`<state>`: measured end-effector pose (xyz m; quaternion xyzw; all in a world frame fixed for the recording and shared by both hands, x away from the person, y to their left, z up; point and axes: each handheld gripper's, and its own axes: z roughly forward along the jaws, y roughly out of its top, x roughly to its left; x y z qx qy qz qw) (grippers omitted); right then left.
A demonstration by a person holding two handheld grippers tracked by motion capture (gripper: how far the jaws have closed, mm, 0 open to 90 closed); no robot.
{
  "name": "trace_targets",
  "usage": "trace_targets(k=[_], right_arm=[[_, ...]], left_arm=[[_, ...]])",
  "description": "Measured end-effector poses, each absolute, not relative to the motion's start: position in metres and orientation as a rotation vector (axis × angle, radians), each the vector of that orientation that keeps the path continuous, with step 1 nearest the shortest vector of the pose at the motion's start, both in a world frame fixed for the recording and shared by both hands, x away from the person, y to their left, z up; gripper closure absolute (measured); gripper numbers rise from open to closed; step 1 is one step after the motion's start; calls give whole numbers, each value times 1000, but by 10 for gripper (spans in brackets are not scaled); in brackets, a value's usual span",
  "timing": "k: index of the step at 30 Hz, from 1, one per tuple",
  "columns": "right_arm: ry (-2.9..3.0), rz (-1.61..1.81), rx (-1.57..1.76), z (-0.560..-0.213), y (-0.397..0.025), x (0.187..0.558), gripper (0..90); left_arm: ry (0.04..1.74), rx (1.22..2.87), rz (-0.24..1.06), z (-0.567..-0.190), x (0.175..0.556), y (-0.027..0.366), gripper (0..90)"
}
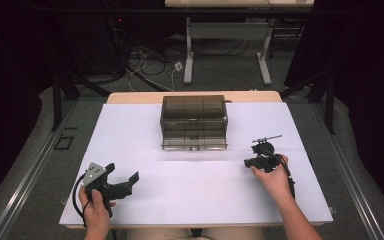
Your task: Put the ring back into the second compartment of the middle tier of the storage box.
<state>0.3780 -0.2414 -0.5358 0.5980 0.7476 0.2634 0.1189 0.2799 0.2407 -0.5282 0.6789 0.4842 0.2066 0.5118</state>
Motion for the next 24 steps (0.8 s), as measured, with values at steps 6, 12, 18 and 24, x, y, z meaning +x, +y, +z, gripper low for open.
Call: trace_targets(k=[6,12,18,24], right_arm=[[2186,775,1746,-536,-242,378,690],[2190,784,1718,-537,-242,378,691],[2193,791,1691,-539,-243,378,691],[2205,802,1674,-539,-244,378,691]], left_arm=[[1166,1632,496,-528,280,241,3],[1167,1633,494,-529,280,240,3],[1169,1632,493,-529,280,240,3],[1169,1636,494,-529,280,240,3]])
